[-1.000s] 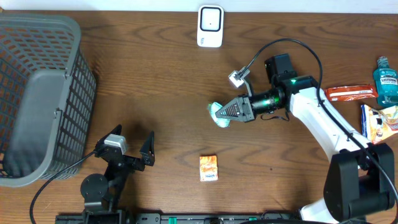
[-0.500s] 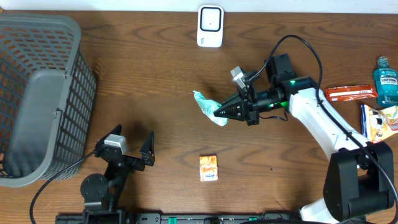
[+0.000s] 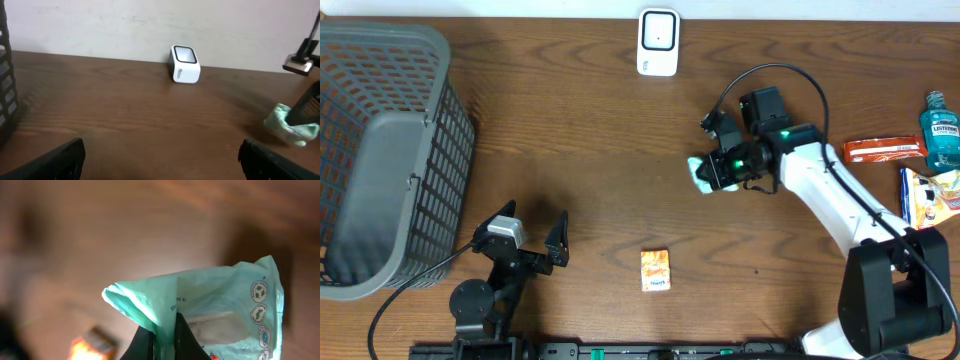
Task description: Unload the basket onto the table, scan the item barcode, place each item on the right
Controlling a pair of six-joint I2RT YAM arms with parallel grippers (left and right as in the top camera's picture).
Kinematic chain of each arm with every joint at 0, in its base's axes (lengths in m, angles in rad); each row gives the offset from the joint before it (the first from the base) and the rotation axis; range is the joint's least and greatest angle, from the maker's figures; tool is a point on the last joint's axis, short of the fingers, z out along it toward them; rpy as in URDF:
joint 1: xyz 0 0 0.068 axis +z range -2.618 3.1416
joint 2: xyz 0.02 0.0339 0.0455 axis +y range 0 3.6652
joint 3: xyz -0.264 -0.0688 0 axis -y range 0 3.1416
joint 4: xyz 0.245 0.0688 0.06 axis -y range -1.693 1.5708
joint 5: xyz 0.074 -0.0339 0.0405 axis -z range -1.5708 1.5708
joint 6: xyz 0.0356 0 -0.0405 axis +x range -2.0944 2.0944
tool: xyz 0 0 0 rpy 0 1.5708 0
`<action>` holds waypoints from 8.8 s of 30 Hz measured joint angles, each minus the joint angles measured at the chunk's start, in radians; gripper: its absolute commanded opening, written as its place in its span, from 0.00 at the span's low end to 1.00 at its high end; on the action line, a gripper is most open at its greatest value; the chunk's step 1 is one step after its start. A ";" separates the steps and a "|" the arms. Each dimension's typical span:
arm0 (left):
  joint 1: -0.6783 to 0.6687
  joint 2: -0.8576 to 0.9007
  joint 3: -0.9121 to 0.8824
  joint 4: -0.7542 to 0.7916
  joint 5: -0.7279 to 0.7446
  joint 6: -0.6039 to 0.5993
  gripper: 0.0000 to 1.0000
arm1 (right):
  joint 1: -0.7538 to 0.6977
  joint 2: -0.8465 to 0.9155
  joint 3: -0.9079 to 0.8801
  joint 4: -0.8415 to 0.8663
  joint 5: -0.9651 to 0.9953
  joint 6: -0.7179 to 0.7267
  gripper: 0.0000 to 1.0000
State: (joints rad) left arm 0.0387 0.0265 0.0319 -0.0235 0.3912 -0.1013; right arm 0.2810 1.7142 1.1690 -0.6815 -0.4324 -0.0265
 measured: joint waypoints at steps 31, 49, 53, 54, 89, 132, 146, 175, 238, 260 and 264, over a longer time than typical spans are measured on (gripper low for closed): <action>0.000 0.000 0.000 0.000 0.000 0.000 0.98 | 0.365 0.148 0.000 0.344 0.555 0.257 0.01; 0.000 0.000 0.000 0.000 0.000 0.000 0.98 | 0.363 -0.074 -0.004 -0.026 0.521 0.327 0.52; 0.000 0.000 0.000 0.000 0.000 0.000 0.98 | 0.321 -0.213 -0.002 -0.054 0.484 0.368 0.70; 0.000 0.000 0.000 0.000 0.000 0.000 0.98 | 0.296 -0.225 -0.001 -0.060 0.465 0.375 0.70; 0.000 0.000 0.000 0.000 0.000 0.000 0.98 | -0.042 0.296 0.030 0.081 -0.162 0.208 0.01; 0.000 0.000 0.000 0.000 0.000 0.000 0.98 | -0.151 -0.397 -0.002 0.582 -1.115 -0.744 0.01; 0.000 0.000 0.000 0.000 0.000 0.000 0.98 | -0.130 -0.412 -0.002 1.210 -1.116 -0.845 0.01; 0.000 0.000 0.000 0.000 0.000 0.000 0.98 | -0.114 -0.045 0.004 0.618 -0.494 0.217 0.01; 0.000 0.000 0.000 0.000 0.000 0.000 0.98 | -0.395 0.740 1.134 -0.271 0.315 0.688 0.01; 0.000 0.000 0.000 0.000 0.000 0.000 0.98 | -0.765 0.732 1.040 -0.298 0.422 0.753 0.84; 0.000 0.000 0.000 0.000 0.000 0.000 0.98 | -0.812 0.671 1.034 -0.309 0.353 0.748 0.99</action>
State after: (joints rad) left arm 0.0387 0.0265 0.0319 -0.0235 0.3912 -0.1017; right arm -0.5308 2.3856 2.2032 -0.9901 -0.0792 0.7212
